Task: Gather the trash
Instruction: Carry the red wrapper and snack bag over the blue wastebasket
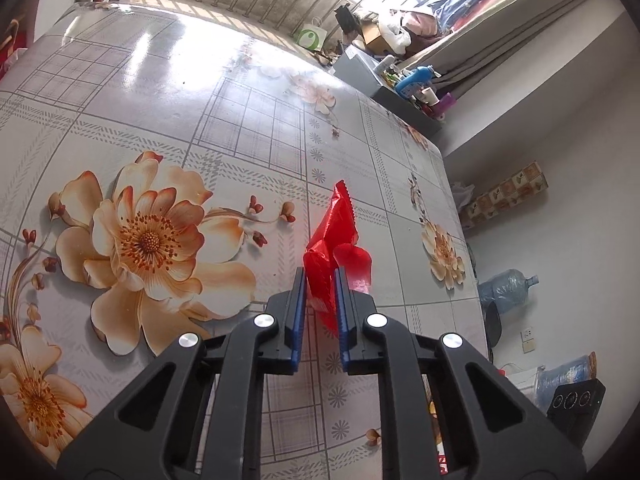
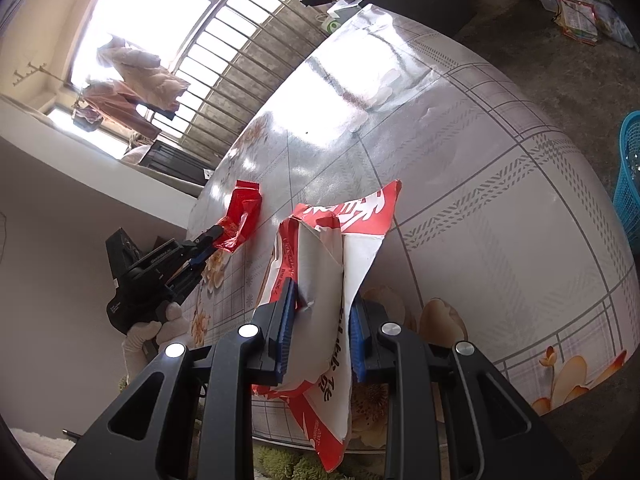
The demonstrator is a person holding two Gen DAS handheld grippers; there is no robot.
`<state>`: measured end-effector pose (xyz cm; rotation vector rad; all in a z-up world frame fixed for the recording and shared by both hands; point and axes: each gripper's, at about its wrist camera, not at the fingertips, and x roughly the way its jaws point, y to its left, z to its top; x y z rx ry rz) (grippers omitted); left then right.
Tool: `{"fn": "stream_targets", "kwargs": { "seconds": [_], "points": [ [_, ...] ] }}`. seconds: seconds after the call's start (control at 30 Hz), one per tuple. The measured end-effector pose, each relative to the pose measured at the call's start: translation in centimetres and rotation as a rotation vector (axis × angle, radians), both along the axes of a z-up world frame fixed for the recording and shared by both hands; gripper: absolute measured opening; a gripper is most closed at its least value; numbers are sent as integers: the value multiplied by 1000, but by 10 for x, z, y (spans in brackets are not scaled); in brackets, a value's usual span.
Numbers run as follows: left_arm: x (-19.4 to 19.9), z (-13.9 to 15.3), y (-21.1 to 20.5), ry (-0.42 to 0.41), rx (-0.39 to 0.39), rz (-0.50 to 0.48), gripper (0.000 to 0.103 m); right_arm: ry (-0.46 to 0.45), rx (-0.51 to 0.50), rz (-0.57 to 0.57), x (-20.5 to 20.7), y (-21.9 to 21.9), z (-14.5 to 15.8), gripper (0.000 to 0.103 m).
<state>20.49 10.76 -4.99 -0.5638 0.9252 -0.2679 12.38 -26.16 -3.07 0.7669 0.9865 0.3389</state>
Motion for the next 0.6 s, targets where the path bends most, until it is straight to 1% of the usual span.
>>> {"fn": "stream_targets", "kwargs": {
  "seconds": [0.13,0.3,0.47,0.6],
  "points": [
    [-9,17,-13,-52,32,-52,10,-35,1,-22,-4,-13,8,24],
    [-16,43,-50,-114,50,-166,9,-88,23,-93,-16,-43,20,24],
    [-22,71,-111,-189,57,-313,9,-145,36,-221,-41,-93,34,24],
    [-23,87,-174,-222,49,-445,9,-186,18,-378,-72,-148,44,24]
  ]
}}
